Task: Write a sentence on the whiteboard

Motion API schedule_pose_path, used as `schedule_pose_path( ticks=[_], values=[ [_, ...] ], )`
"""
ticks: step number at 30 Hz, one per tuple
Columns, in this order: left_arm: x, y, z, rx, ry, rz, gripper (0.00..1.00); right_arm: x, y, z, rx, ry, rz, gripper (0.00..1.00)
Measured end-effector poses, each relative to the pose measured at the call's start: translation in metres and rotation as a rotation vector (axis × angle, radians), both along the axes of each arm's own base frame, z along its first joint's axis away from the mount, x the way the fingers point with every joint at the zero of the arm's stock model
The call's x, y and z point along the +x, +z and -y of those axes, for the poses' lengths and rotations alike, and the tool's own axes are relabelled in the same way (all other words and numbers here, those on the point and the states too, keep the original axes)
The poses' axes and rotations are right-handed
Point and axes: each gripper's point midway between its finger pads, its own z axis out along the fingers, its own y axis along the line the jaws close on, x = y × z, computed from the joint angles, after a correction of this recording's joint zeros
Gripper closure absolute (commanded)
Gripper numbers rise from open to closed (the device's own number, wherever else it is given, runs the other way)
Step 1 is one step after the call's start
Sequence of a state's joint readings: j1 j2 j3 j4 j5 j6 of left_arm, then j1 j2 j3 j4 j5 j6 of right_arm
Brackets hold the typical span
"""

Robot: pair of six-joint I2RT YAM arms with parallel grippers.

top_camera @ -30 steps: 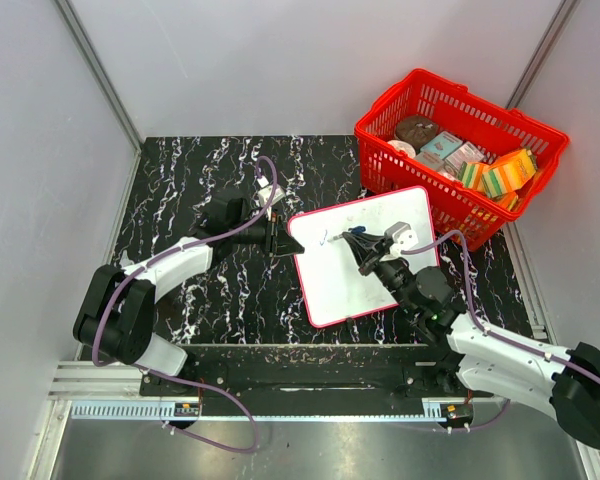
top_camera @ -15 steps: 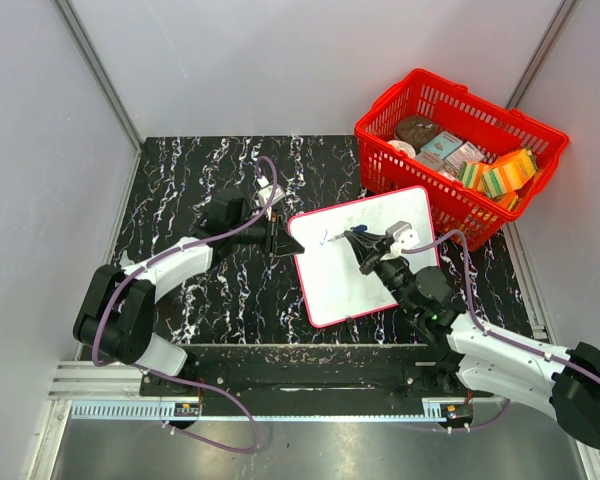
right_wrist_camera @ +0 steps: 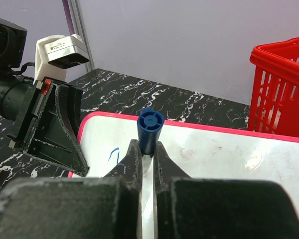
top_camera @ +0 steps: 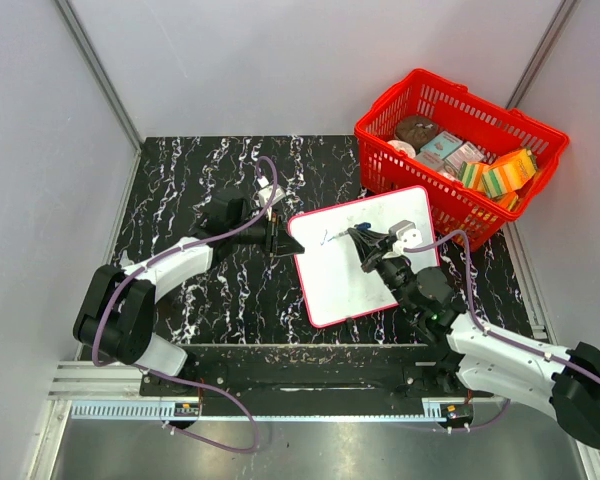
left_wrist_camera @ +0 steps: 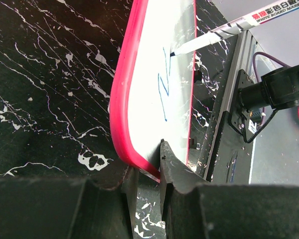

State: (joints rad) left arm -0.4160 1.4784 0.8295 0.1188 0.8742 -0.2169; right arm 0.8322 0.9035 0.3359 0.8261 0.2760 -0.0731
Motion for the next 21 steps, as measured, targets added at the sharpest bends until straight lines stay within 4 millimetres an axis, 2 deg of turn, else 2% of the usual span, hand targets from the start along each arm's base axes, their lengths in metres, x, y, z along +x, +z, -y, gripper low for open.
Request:
schedule_pose_path(
  ticks=[21],
  values=[
    [0.0,-0.002,0.0,0.008,0.003,-0.002,1.0,-0.006,-0.005,-0.01,0.006,0.066,-0.008,1.0]
  ],
)
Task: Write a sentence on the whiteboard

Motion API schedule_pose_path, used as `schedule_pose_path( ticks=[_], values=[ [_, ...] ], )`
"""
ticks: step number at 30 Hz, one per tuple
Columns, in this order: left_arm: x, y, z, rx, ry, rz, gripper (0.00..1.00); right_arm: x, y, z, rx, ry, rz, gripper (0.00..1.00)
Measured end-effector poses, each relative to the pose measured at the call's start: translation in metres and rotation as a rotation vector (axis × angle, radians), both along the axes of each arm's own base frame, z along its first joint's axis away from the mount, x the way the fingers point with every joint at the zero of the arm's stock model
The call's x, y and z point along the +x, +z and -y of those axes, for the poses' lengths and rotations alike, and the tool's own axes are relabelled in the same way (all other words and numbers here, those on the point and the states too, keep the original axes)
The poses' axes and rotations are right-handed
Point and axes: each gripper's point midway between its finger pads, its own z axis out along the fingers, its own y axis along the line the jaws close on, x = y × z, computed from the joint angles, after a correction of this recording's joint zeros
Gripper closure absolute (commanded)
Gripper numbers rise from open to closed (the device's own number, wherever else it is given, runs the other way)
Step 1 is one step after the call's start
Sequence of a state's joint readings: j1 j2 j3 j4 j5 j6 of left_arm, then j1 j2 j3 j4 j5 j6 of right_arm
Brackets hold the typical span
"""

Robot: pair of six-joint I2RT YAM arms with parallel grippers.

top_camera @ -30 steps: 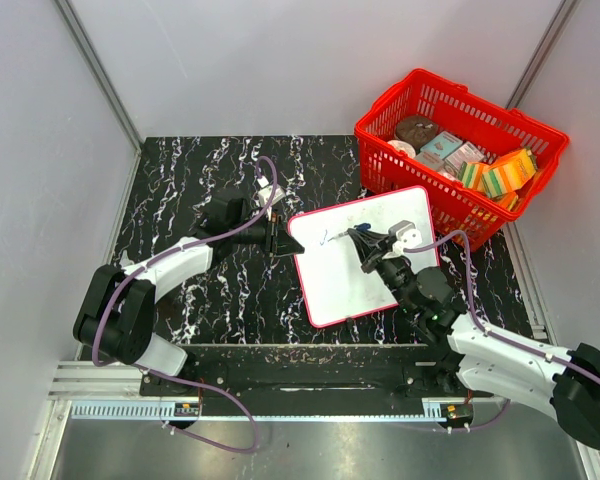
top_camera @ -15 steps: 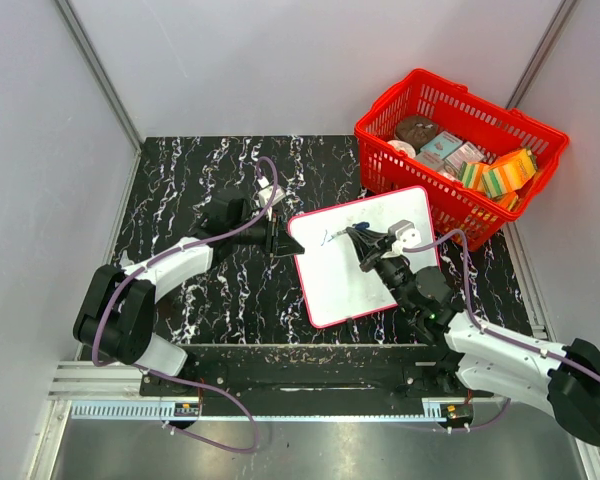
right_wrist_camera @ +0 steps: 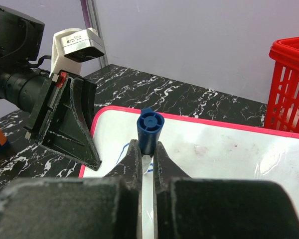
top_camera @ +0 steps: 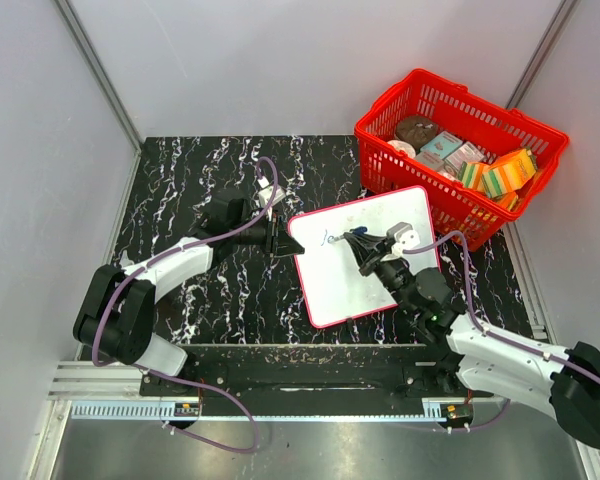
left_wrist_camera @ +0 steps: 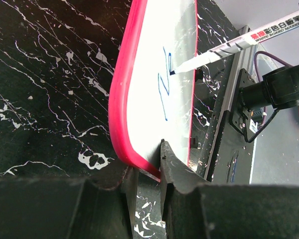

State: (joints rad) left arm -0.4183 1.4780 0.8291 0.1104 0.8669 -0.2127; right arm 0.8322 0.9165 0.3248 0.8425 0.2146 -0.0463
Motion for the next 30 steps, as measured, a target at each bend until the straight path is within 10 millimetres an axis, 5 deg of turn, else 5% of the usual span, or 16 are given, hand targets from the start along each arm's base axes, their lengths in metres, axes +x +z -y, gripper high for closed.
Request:
schedule_pose_path(
  ticks=[20,30],
  values=[
    [0.0,-0.001,0.0,0.004,0.003,0.0,1.0,0.0,-0.006,0.015,0.012,-0.06,-0.033,1.0],
    [-0.001,0.001,0.001,0.004,-0.002,0.009,1.0,-0.012,0.018,0.023,0.069,-0.034,0.027,1.0]
  ],
)
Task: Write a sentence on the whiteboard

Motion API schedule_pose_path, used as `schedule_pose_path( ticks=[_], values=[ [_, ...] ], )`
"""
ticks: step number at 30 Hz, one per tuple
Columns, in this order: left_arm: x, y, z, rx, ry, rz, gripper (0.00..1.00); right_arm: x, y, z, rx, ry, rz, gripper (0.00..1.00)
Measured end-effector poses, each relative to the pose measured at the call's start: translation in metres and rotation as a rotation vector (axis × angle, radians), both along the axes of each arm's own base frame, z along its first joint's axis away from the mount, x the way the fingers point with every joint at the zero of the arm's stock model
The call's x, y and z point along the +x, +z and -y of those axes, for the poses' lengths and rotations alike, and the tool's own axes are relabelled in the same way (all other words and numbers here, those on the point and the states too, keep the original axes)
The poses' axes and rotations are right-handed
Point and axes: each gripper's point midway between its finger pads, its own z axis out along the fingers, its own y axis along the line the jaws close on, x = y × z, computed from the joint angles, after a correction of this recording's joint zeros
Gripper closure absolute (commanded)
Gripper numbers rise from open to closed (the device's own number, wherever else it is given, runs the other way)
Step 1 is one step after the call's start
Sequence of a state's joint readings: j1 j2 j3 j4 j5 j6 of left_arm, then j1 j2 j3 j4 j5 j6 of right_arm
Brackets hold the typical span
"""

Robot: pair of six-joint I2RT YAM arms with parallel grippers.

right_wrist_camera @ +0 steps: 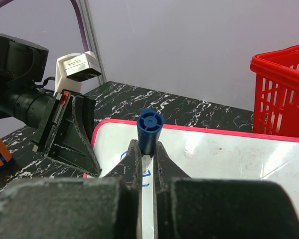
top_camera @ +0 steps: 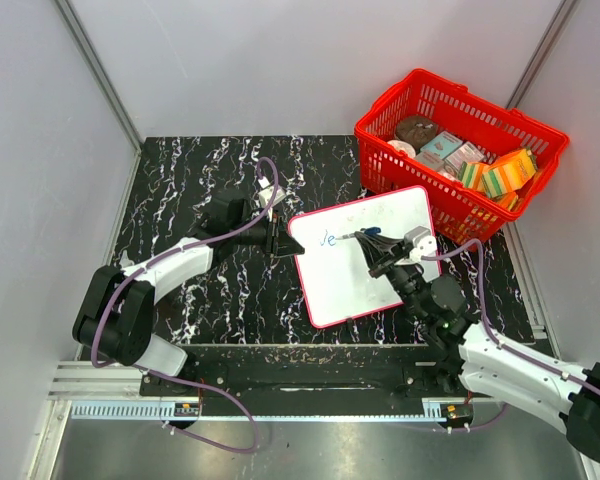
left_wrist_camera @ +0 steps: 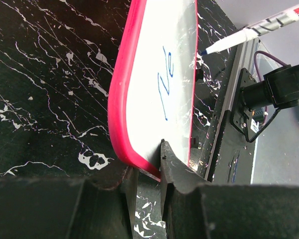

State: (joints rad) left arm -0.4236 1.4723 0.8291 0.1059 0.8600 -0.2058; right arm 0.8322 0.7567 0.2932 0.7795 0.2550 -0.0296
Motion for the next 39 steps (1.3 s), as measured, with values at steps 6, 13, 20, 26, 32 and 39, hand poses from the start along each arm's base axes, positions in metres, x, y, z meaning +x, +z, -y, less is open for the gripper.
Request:
schedule_pose_path(
  ticks=[6,13,20,26,32,39],
  values=[
    [0.0,0.0,0.0,0.0,0.0,0.0,1.0,0.005,-0.007,-0.009,-0.039,0.01,-0.025,1.0],
    [0.0,0.0,0.0,0.0,0.0,0.001,1.0,0.009,-0.009,-0.011,-0.055,0.005,-0.029,1.0],
    [0.0,0.0,0.0,0.001,0.0,0.001,1.0,0.011,-0.006,-0.011,-0.061,-0.009,-0.022,1.0],
    [0.0,0.0,0.0,0.001,0.0,0.001,1.0,0.016,-0.011,-0.008,-0.083,-0.038,-0.028,1.0],
    [0.0,0.0,0.0,0.002,0.001,0.002,1.0,0.021,0.004,0.003,-0.05,-0.062,-0.001,1.0],
    [-0.001,0.001,0.001,0.005,0.001,0.006,1.0,0.037,0.028,0.038,0.062,-0.084,0.008,1.0]
  ],
)
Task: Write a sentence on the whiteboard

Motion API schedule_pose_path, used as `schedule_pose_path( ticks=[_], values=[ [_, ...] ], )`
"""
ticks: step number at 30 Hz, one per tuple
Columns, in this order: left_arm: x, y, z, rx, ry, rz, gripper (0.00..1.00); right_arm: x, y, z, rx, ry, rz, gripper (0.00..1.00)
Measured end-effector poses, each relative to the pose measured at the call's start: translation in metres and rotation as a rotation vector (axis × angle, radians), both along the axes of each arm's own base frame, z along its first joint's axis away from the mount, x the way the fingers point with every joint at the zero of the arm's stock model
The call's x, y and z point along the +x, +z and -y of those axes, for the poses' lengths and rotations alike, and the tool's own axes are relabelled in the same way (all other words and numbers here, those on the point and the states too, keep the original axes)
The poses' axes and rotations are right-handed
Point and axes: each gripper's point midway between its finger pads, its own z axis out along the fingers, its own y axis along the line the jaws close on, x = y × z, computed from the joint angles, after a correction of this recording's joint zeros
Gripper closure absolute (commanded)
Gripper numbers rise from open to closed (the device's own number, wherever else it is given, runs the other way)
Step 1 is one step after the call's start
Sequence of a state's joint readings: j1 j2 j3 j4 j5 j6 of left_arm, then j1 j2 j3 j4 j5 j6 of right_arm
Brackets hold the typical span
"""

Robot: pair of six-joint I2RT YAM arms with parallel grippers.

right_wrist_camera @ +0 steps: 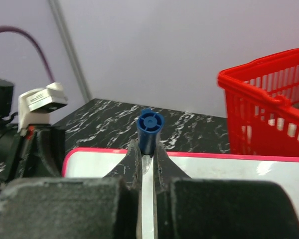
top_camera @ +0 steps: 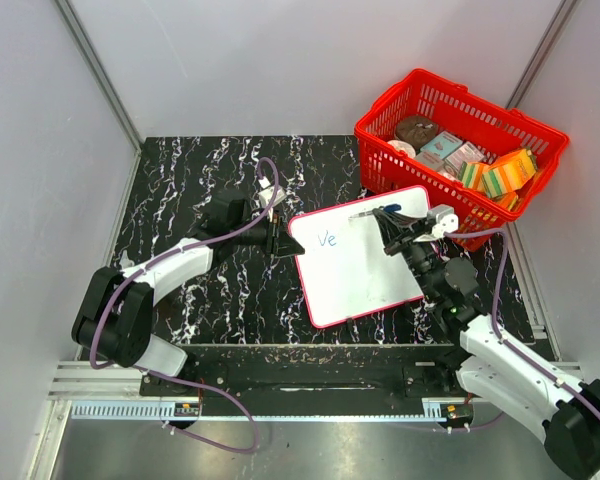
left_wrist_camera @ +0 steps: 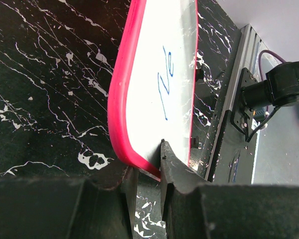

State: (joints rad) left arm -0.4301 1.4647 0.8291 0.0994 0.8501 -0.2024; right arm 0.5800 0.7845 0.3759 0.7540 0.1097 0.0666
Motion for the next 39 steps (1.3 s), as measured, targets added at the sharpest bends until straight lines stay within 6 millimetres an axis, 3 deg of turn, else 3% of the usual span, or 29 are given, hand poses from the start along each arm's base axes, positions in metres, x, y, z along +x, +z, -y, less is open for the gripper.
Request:
schedule_pose_path(
  ticks=[10,23,39],
  values=[
    [0.0,0.0,0.0,0.002,0.002,0.004,1.0,-0.017,-0.005,-0.025,-0.023,0.176,-0.004,1.0],
    [0.0,0.001,0.0,0.004,-0.001,0.008,1.0,-0.012,-0.032,-0.03,-0.057,0.184,-0.061,1.0],
    [-0.001,0.0,0.001,0.005,-0.002,0.007,1.0,-0.009,-0.041,-0.029,-0.053,0.17,-0.071,1.0]
  ],
)
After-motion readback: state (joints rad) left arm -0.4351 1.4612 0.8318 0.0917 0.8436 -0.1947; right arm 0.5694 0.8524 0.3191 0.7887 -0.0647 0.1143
